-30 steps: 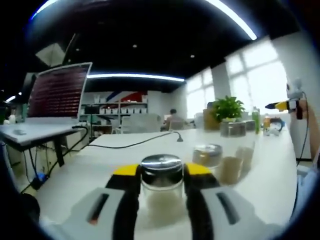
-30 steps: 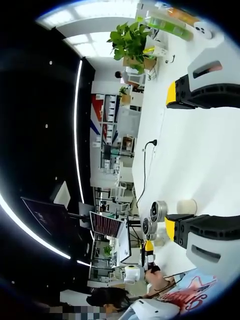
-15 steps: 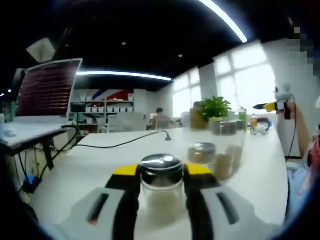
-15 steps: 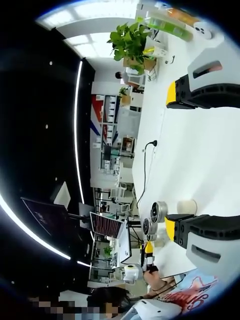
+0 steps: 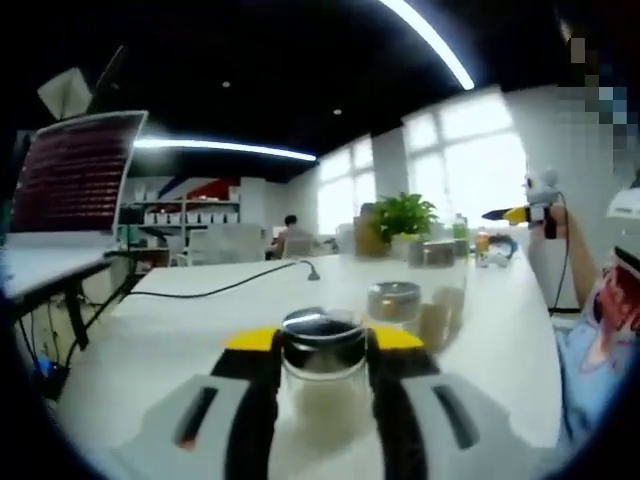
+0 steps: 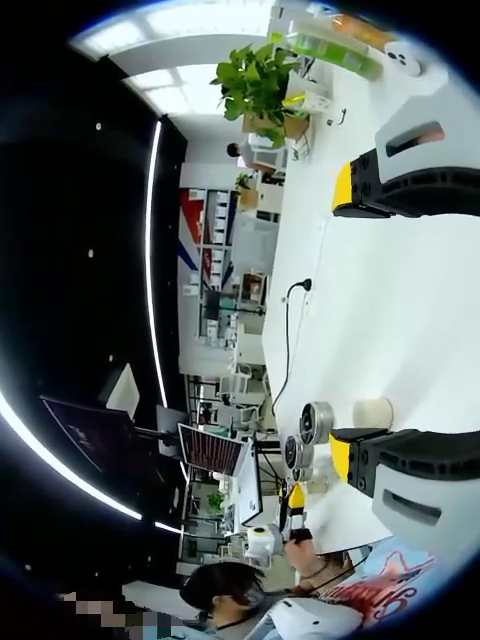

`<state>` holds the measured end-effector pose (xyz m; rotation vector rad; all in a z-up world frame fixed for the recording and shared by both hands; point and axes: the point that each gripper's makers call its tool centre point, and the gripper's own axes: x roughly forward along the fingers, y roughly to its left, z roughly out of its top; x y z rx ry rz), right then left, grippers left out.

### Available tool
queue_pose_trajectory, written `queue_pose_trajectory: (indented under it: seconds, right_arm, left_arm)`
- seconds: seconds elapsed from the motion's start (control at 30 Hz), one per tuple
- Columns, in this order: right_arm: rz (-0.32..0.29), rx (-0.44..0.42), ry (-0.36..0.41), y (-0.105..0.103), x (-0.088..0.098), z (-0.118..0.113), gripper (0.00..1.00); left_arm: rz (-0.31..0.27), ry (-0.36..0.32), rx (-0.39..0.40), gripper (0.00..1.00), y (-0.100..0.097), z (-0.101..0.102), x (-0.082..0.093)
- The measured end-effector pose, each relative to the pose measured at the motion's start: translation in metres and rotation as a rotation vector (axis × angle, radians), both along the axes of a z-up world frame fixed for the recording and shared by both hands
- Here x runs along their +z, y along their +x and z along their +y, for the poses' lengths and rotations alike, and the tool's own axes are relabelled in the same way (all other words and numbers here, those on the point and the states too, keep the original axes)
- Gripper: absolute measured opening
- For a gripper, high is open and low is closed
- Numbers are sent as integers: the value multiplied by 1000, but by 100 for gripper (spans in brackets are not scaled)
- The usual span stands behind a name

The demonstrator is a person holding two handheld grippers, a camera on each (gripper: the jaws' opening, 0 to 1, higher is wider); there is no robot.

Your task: Rotate the seasoning bottle until the label or dispensing opening points toward the visible target arrow and the bottle remains upright within the marked orientation range

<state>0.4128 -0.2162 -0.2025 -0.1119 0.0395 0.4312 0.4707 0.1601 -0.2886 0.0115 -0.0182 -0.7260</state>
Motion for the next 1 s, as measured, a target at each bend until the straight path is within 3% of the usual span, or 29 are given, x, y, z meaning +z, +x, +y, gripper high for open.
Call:
queue_pose_trajectory:
  seconds: [0.17, 0.33, 0.57, 1.0]
  right_arm:
    - [-42, -20, -16, -1, 6, -7, 89]
    - [-23, -15, -9, 0, 1, -7, 89]
    - [-12, -14, -11, 1, -2, -6, 89]
    - [3, -19, 7, 3, -5, -10, 88]
  left_arm:
    - [17, -8, -65, 35, -1, -2, -2]
    - [29, -1, -145, 35, -2, -5, -3]
    - [19, -1, -195, 35, -4, -7, -4]
    - [79, 48, -312, 35, -7, -15, -6]
